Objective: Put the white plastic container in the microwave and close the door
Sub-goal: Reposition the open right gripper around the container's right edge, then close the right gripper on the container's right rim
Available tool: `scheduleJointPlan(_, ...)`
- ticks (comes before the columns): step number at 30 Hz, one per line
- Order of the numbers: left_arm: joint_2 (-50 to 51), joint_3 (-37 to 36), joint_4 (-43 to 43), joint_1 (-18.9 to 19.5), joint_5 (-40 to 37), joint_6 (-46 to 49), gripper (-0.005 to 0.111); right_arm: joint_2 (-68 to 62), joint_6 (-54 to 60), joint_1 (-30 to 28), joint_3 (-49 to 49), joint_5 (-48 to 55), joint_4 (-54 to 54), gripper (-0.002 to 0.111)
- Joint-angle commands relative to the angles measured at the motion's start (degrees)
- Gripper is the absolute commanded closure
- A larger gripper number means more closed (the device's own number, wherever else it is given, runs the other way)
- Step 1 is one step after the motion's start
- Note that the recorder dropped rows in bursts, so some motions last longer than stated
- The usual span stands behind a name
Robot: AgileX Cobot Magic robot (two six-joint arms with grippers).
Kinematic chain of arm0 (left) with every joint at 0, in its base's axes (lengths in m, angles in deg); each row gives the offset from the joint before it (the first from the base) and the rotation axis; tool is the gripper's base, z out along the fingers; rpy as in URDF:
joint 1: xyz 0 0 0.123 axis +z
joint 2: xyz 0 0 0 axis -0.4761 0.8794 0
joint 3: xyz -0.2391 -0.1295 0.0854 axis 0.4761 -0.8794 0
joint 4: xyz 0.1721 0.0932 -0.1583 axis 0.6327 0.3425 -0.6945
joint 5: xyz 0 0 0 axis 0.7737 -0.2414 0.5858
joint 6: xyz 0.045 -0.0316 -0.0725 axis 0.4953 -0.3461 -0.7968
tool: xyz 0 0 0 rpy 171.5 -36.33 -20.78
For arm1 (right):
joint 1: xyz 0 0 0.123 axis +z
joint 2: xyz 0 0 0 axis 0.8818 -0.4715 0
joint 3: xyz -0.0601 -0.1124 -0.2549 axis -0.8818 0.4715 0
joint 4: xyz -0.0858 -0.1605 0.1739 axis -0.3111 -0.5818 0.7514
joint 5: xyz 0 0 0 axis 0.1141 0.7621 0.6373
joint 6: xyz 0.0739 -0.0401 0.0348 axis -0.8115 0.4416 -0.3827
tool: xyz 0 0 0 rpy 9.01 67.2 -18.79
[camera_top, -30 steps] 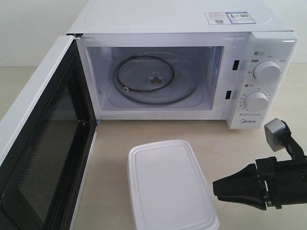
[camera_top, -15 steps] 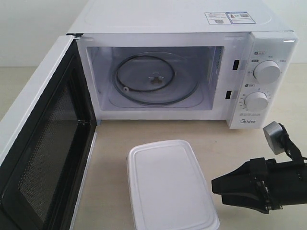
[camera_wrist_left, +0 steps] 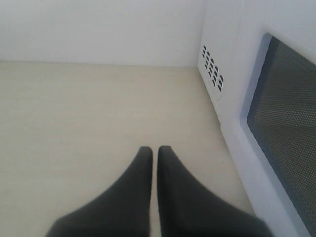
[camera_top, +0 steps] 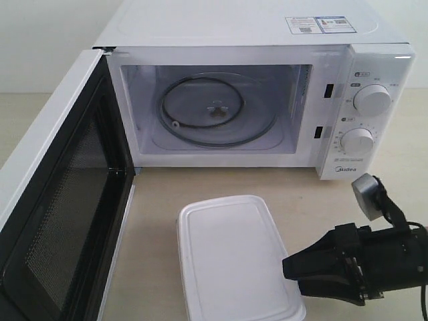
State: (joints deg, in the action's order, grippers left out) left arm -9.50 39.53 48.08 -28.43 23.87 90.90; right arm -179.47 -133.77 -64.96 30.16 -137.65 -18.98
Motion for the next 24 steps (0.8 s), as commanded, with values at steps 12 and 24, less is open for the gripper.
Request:
scheduleJointPlan(12,-0.2,-0.2,-0.4,-0.2,0.2,0.2,0.102,0.2,-8.4,7.1,-7.3,3.3,-2.9,0.068)
scheduleJointPlan(24,-0.2,-0.2,-0.4,-0.2,0.2,0.2,0.102,0.2,-10.5,7.1,-7.3,5.8,-3.6,0.069)
